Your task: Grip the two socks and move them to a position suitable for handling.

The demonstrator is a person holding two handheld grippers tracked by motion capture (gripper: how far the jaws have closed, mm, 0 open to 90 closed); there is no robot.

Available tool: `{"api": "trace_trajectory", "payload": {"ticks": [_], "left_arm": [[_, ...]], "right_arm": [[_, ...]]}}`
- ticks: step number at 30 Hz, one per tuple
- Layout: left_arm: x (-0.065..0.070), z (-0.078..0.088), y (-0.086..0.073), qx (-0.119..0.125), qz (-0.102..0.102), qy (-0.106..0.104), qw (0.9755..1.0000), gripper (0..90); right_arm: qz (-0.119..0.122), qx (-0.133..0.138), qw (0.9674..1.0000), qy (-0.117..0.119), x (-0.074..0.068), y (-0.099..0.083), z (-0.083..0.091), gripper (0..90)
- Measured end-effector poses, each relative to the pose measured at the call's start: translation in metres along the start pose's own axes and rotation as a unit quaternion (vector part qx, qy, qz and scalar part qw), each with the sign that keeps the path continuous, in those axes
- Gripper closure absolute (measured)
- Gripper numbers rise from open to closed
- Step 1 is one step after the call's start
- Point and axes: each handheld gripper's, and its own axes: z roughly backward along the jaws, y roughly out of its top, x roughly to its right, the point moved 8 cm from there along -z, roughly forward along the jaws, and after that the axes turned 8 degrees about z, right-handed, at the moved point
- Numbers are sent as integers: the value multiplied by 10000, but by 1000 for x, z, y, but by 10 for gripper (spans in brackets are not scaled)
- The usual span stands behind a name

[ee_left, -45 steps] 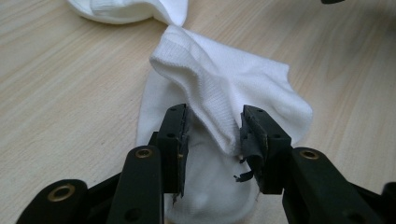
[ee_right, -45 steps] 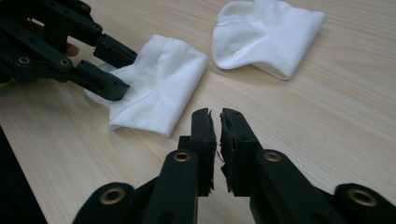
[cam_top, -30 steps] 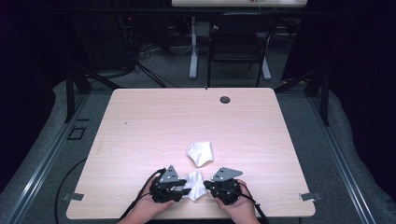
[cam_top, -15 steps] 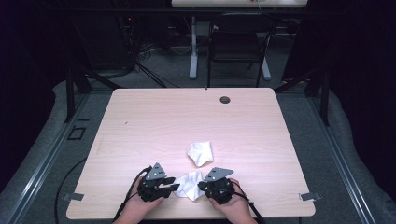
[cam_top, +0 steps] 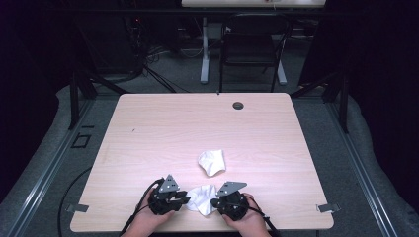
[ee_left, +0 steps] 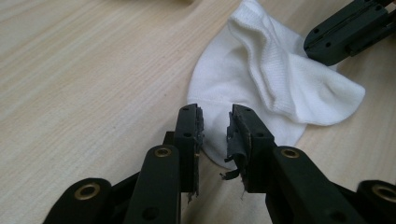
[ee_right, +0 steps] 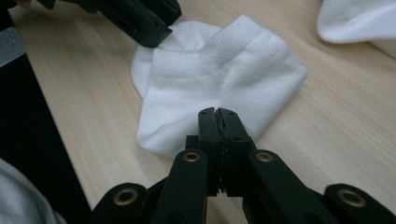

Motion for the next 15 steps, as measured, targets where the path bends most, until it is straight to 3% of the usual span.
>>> {"api": "trace_trajectory", "payload": {"ticks": [4,8,12,15], "left_arm": [[8,2,-4,-94,-70,-84,9999,728],[12,3,-3,-34,-97,-97,9999,715],[7,8,4,150,18,-99,9998,702],[1,9,7,184,74,-57,9998,689]], "right_arm": [[94,-135,9998,94,-9,-5,6,892],[-25,-93,9998,146,-10,-5,10,880],[-236,253,9994,87,3,6,20,884],[-281,283,9992,-63,14,10,21,884]]}}
